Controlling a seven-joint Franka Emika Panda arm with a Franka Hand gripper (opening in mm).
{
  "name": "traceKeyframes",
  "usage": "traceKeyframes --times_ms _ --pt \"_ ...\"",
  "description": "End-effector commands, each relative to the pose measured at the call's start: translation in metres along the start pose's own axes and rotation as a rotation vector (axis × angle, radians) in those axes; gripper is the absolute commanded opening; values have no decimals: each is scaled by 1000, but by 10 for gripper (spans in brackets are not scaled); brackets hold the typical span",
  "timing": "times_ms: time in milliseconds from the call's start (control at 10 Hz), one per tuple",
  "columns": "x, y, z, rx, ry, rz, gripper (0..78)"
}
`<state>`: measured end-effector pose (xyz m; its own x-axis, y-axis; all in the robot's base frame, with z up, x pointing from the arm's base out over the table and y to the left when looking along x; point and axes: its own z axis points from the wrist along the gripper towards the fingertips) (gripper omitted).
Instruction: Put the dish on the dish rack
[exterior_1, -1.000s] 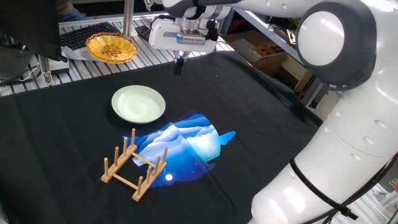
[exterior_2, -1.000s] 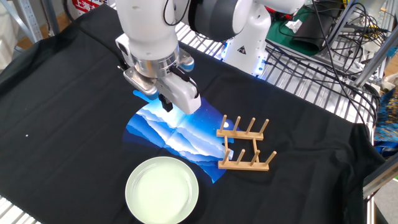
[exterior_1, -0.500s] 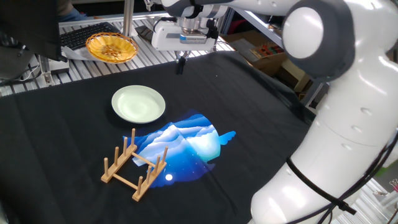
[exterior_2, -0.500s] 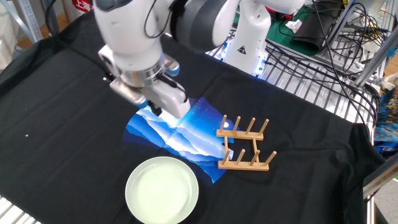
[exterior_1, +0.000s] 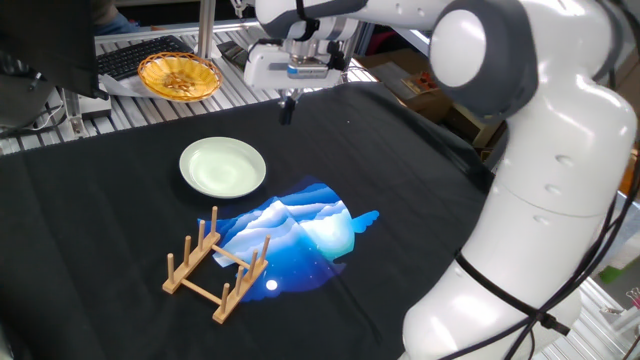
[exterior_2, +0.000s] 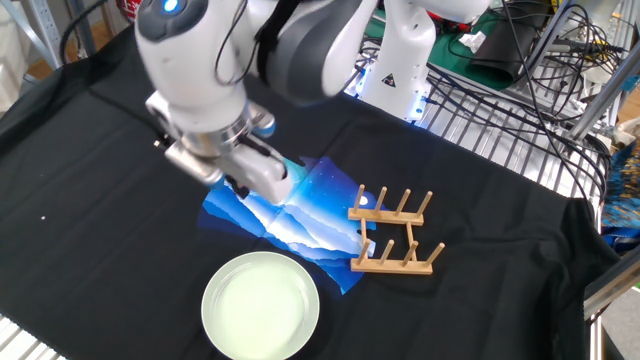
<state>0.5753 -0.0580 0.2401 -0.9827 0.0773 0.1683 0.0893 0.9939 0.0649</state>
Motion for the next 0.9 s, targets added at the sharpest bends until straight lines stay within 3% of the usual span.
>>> traceKeyframes --times_ms 100,900 --pt "-15 -5 16 -5 -14 -17 0" --pt "-36 -5 59 -35 -49 -44 0"
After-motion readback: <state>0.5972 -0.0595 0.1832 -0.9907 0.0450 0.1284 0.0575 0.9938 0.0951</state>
